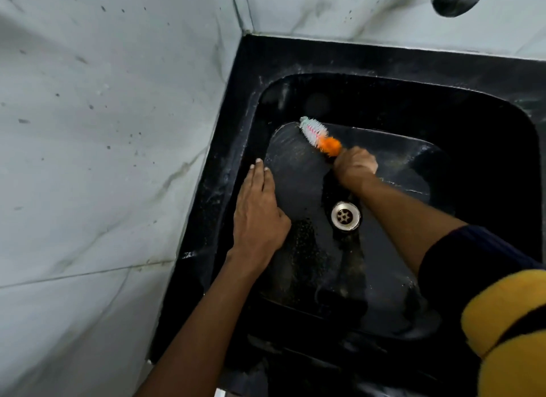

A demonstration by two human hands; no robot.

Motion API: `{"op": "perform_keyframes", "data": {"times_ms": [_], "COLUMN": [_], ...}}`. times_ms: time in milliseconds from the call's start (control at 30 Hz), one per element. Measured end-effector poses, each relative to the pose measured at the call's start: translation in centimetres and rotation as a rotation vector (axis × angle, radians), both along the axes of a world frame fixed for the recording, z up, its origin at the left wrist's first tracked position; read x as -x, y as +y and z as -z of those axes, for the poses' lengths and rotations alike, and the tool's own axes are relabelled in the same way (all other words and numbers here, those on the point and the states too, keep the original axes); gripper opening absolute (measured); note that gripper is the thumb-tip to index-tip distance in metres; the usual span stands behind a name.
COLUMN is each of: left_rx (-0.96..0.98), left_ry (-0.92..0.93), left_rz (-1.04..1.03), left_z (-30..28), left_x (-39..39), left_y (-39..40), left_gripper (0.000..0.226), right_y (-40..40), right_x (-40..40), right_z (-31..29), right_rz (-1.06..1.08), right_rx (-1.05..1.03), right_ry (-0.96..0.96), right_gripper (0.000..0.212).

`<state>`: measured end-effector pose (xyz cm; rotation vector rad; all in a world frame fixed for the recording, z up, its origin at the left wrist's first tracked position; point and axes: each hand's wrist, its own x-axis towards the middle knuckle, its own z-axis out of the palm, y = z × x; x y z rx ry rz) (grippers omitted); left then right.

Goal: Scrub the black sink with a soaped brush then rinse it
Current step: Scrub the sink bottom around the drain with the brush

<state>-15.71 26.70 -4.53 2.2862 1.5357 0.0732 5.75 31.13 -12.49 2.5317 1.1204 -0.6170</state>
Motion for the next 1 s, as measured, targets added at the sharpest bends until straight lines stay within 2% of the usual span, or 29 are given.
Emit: {"op": "perform_keyframes", "data": {"times_ms": [167, 233, 333, 500, 633, 733, 833, 933, 1000], "left_rx": [-0.006, -0.027, -0.038, -0.021, -0.019, 0.005, 0.021, 0.022, 0.040], "left_ry": [-0.012, -0.008, -0.002, -0.030, -0.053, -0.105, -0.151, -0.119, -0.101], "left_rz": [-0.049, -0.040, -0.024, -0.043, -0.094, -0.144, -0.186, -0.195, -0.196], "left_z": [0.3, 0.3, 0.4, 0.1, 0.1, 0.1, 0.2, 0.4, 0.6], "left_x": [0.1, 0.1, -0.4, -1.5, -1.9, -2.0, -2.1, -2.5, -2.7], "left_y": [0.0, 0.1, 0.5, 1.2, 2.0, 2.1, 2.3, 2.3, 2.2], "left_gripper": [0.081, 0.081, 0.080, 0.078, 0.079, 0.079, 0.078, 0.078, 0.077], "right_y": [0.0, -0.3, -1.5, -8.0, -9.9, -9.3, -7.5, -5.5, -5.5], "right_x": [4.7, 4.2, 0.0, -8.7, -8.5, -4.1, 0.0, 2.4, 1.5], "right_z": [1.2, 1.0, 0.3, -0.4, -0.2, 0.9, 1.6, 0.5, 0.4], "right_rz": [-0.233, -0.266, -0.154, 0.225, 0.382, 0.388, 0.232, 0.101, 0.154], "right_rx": [-0.034, -0.033, -0.006, 0.020, 0.053, 0.012, -0.039, -0.054, -0.063], "right_ry": [0.096, 0.087, 0.039, -0.027, -0.013, 0.084, 0.184, 0.256, 0.253], "right_gripper": [0.036, 0.037, 0.037, 0.036, 0.037, 0.037, 0.036, 0.037, 0.038]}}
